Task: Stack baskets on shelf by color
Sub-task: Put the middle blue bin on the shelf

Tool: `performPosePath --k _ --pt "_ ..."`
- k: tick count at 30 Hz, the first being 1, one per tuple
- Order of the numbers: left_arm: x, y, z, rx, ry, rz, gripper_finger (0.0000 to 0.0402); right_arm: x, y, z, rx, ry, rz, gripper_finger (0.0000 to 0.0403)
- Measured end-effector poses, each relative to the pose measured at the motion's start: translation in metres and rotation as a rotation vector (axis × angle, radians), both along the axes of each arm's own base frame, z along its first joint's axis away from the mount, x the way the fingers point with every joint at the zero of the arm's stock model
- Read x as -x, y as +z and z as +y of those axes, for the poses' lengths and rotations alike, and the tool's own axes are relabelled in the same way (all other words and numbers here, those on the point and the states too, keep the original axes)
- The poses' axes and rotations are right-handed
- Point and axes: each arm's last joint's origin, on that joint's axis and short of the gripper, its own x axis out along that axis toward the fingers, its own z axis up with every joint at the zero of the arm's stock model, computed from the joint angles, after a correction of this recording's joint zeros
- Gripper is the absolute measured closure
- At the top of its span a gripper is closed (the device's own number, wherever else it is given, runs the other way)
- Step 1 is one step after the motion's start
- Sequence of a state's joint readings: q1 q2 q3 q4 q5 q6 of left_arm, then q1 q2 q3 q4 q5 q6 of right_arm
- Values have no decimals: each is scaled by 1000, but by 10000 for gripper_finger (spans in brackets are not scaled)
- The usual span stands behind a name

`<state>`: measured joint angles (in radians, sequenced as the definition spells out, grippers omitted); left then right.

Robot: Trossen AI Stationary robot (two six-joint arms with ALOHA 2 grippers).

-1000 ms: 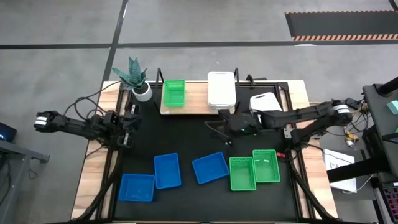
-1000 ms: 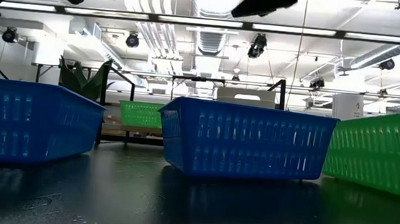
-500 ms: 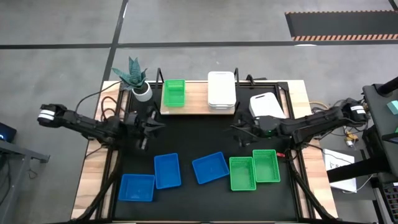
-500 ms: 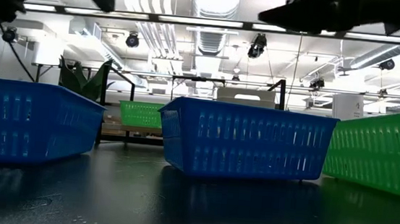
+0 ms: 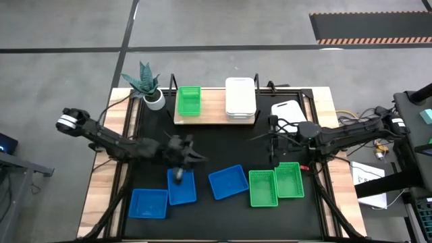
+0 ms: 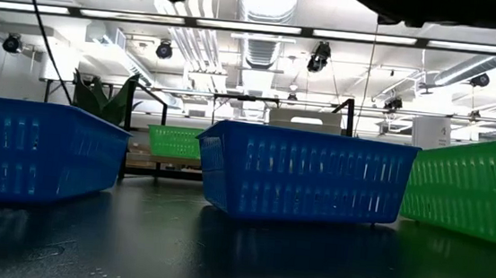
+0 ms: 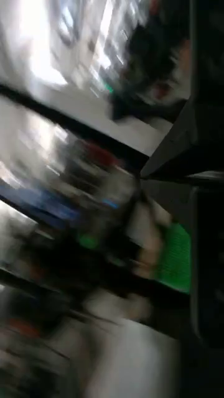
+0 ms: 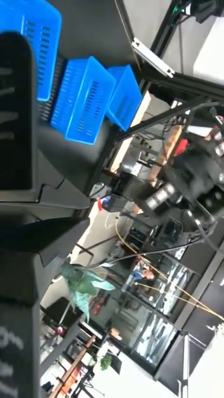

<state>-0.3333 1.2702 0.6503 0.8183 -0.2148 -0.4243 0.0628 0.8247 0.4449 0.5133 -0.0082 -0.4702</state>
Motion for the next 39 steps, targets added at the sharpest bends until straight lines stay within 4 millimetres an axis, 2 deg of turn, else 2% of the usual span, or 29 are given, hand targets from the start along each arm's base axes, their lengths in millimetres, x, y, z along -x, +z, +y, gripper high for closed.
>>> performPosePath --k 4,6,9,11,14,19,23,26,34,39 --pt "-14 -2 -19 61 52 469 402 2 0 0 -5 0 11 377" --pt "-15 4 -28 91 80 695 402 3 0 0 -5 0 18 377" --pt "-13 11 -44 40 71 1017 402 3 -1 0 -5 0 23 377" --pt "-12 13 -57 -6 17 1184 402 3 -1 0 -5 0 22 377" --pt "-14 14 -78 -87 -77 1347 402 3 -1 0 -13 0 23 377" --pt "-19 2 -107 -183 -125 1454 402 3 -1 0 -15 0 23 376" --pt "-22 -13 -114 -139 -144 1537 394 3 -1 0 -16 0 24 375" --pt "-22 -23 -115 -128 -166 1589 370 3 -1 0 -15 0 29 375" --pt "-21 -35 -112 -213 -122 1589 268 3 -1 0 -16 0 30 374" --pt "-22 -44 -111 -241 -117 1565 247 3 -1 0 -16 0 30 374"
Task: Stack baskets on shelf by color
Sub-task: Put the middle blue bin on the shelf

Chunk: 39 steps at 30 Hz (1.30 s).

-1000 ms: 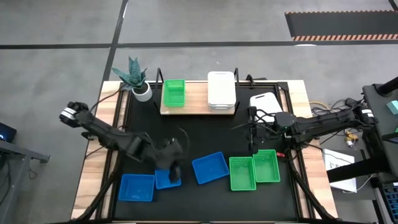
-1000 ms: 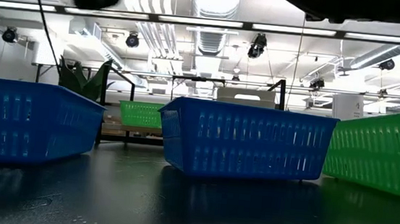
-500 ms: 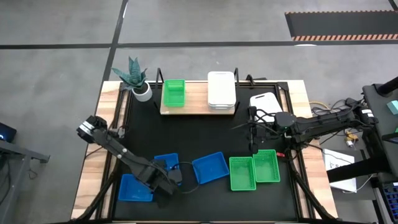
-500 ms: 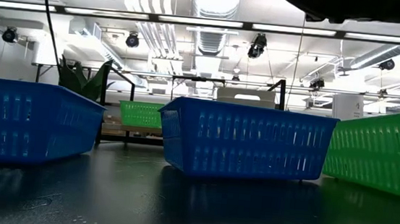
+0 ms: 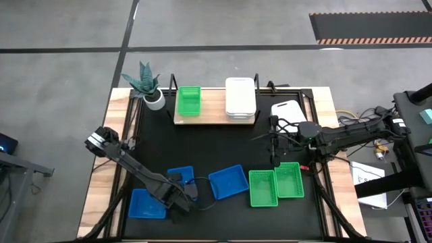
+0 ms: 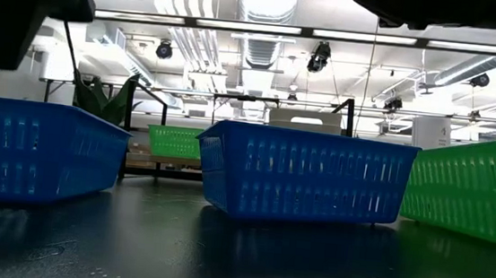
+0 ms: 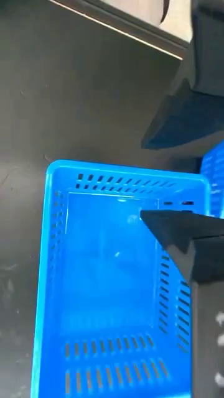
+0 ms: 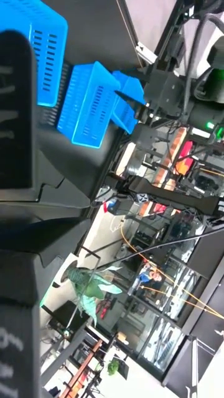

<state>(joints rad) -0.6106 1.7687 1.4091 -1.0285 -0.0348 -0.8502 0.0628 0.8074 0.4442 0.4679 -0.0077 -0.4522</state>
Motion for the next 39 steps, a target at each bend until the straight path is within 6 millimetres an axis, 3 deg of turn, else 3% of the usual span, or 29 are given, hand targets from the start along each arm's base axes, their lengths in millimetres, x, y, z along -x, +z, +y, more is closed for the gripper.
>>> performPosePath --k 14,18,23,29,39 --pt "3 -40 2 33 -3 -39 257 0 -1 0 -7 0 13 374" --pt "5 -44 3 39 -20 -17 299 0 -1 0 -6 -1 15 374" --pt "4 -41 2 47 -45 -21 389 0 -2 0 -6 -1 19 374" --pt "1 -22 1 35 -49 -6 399 0 -2 0 -6 -1 25 374" --pt "-12 51 17 -148 -93 -86 401 0 -2 0 -6 -8 25 374"
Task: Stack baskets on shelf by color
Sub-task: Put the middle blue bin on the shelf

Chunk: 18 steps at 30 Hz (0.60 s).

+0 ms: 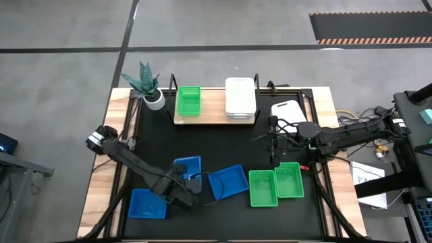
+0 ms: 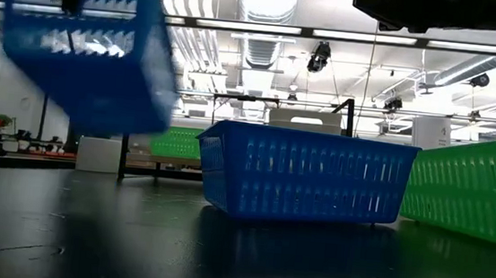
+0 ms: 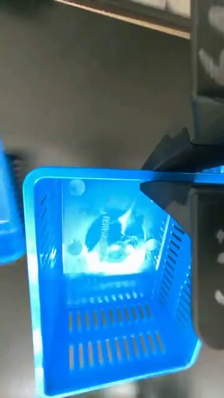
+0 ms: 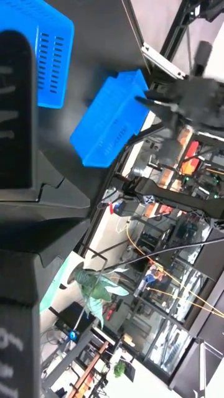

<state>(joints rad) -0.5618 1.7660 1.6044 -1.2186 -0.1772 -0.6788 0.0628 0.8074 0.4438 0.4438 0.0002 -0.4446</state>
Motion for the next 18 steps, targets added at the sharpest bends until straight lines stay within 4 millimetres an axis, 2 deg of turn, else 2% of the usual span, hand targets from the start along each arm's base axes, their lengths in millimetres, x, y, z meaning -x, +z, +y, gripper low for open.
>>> performPosePath --k 5,9,13,18 --pt "-10 26 21 -123 -54 -58 401 0 0 0 0 0 0 374" --pt "-22 37 46 -216 -119 -76 401 0 0 0 0 0 0 374" --pt "-34 40 82 -302 -172 -50 401 0 0 0 2 0 0 374" --pt "-46 40 135 -380 -208 14 401 0 0 0 2 0 2 374"
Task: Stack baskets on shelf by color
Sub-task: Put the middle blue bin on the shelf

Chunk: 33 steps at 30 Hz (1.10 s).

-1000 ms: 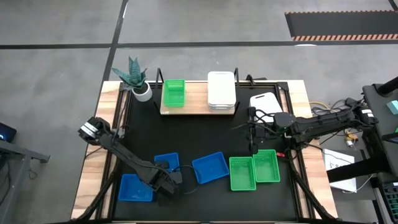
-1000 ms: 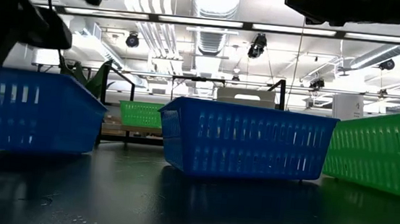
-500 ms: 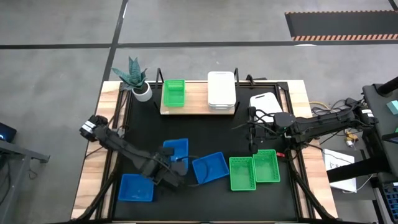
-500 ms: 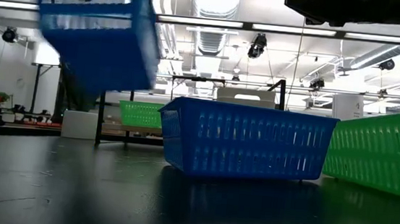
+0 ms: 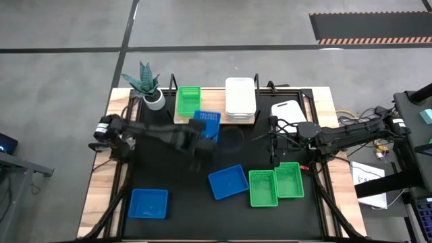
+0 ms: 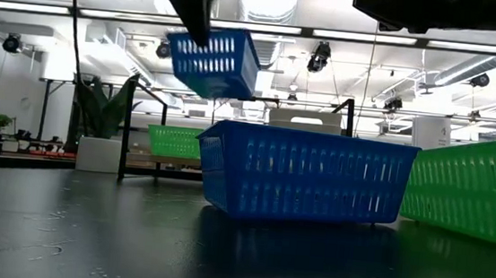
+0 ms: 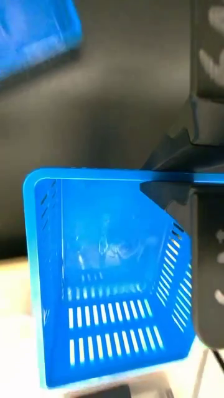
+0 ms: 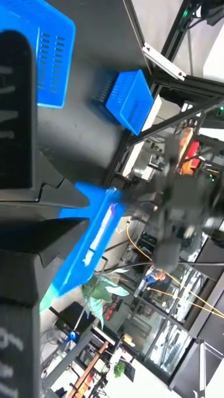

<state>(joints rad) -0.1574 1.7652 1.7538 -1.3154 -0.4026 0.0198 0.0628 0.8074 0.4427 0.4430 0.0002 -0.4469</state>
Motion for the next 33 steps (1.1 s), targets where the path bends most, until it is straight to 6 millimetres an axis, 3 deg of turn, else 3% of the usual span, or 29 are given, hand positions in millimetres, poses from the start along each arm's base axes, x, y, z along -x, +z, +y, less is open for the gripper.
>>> performPosePath --k 9,17,23,33 --pt "-11 4 94 -69 40 -33 402 0 -1 0 1 0 10 374" --pt "-14 -5 151 -39 106 -167 402 0 -2 0 1 0 20 374" --pt "-9 -16 168 -18 127 -151 402 0 -2 0 -3 -1 21 374" --pt "-12 -38 171 1 112 -182 402 0 -2 0 -7 -1 21 374"
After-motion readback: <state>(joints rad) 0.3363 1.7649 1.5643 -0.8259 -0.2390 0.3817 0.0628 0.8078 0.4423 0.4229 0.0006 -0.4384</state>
